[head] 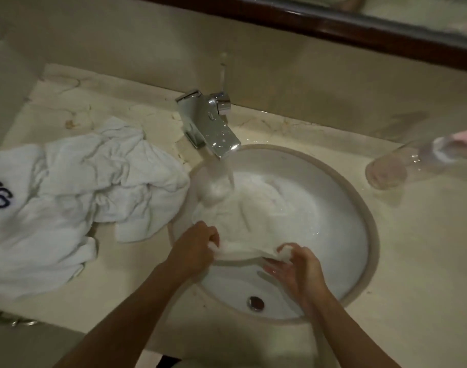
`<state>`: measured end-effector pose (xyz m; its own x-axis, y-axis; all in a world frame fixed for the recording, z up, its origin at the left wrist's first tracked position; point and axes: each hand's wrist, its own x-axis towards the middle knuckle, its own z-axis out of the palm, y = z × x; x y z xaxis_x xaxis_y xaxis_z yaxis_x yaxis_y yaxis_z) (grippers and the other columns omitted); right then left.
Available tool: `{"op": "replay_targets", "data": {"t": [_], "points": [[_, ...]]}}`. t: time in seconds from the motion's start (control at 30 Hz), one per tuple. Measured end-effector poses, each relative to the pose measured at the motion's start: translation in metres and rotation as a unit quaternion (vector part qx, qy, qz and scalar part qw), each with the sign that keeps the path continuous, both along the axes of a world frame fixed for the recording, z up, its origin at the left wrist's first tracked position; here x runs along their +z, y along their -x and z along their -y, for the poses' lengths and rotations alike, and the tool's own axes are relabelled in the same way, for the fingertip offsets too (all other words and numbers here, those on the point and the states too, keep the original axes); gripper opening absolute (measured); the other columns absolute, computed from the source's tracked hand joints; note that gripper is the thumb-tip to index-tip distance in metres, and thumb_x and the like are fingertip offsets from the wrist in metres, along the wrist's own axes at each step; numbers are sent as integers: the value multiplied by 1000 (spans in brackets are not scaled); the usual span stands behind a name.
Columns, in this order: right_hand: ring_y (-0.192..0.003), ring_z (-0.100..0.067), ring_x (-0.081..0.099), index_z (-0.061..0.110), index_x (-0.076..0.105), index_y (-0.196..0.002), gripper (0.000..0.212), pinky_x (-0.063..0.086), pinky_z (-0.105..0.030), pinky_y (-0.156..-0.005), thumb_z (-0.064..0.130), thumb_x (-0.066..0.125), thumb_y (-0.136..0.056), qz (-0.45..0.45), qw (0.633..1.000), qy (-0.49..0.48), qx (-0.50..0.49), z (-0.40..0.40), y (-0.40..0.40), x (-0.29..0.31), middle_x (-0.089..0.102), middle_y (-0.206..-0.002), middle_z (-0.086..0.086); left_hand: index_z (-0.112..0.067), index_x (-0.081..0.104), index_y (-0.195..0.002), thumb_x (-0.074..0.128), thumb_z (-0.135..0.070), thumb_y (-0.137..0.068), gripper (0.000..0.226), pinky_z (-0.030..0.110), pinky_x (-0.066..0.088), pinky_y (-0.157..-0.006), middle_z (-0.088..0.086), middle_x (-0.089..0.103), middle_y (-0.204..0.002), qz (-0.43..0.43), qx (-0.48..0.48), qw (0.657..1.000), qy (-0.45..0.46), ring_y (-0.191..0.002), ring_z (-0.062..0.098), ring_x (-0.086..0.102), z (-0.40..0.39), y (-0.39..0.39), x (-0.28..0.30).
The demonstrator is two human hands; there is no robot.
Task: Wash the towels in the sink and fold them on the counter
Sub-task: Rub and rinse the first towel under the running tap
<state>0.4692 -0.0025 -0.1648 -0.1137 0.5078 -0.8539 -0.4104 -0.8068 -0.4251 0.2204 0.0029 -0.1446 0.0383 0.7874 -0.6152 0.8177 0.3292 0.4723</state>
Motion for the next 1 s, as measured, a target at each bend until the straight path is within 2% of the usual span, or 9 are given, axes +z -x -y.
{"op": "replay_targets", "data": {"t": [0.13,0.27,0.37,0.43,0.57,0.7,0.83,0.93,1.0], "points": [[-55,-28,57,10,44,-60,47,52,-42,-76,35,60,-96,77,990,85,-77,-9,5,-14,52,-59,-14,-10,71,-92,61,2,-79,20,19,33,-79,5,47,-105,-26,12,999,-41,-104,24,56,12,5,-10],[-50,-17,50,7,53,-83,46,40,-28,-50,49,70,-89,215,929,2,301,-25,19,-33,50,-62,-5,-33,67,-106,65,-36,-86,20,33,43,-95,-6,56,-118,-88,-201,973,78,-114,17,51,22,-5,14],[-78,-18,67,8,68,-98,39,57,-33,-72,44,74,-85,243,865,-65,433,-24,31,-47,71,-89,-3,-21,76,-88,65,-57,-84,38,32,52,-87,0,71,-100,-42,-51,994,85,-98,16,65,21,-14,8],[-97,-25,70,11,71,-113,38,58,-39,-88,35,74,-83,245,876,-94,405,-21,36,-49,74,-104,-7,-9,70,-106,68,-46,-87,42,29,49,-88,12,61,-113,-98,89,991,-8,-103,22,63,13,-22,-9],[-77,-26,64,10,66,-110,20,49,-25,-53,5,58,-92,175,942,-168,232,-27,40,-18,70,-93,-11,0,28,-145,63,-36,-92,73,31,43,-100,17,36,-144,-168,124,976,65,-127,28,50,16,-42,-36],[-73,-24,61,7,63,-104,20,48,-30,-58,17,59,-87,59,970,-195,135,-51,38,13,66,-83,-10,-5,64,-115,71,-32,-79,45,33,55,-88,11,66,-117,-49,178,974,128,-108,27,65,4,-49,-37],[-85,-33,66,3,71,-118,68,51,-38,-73,62,43,-98,-111,988,-81,76,-90,25,31,71,-104,-19,-14,69,-102,73,-31,-57,49,41,56,-80,14,65,-103,311,437,840,78,-92,27,65,-36,-19,-24],[-75,-35,64,1,64,-124,76,52,-37,-63,68,46,-94,10,990,-87,108,-115,35,24,66,-101,-21,-12,61,-88,58,-19,-75,16,32,45,-79,8,54,-90,525,503,682,72,-82,20,56,-74,-2,-6],[-98,-32,70,9,58,-130,73,59,-48,-81,67,60,-87,125,979,-119,108,-123,50,24,67,-121,-17,-6,64,-99,51,-18,-80,26,32,51,-78,9,64,-92,534,513,671,40,-85,24,63,-98,2,-1]]}}
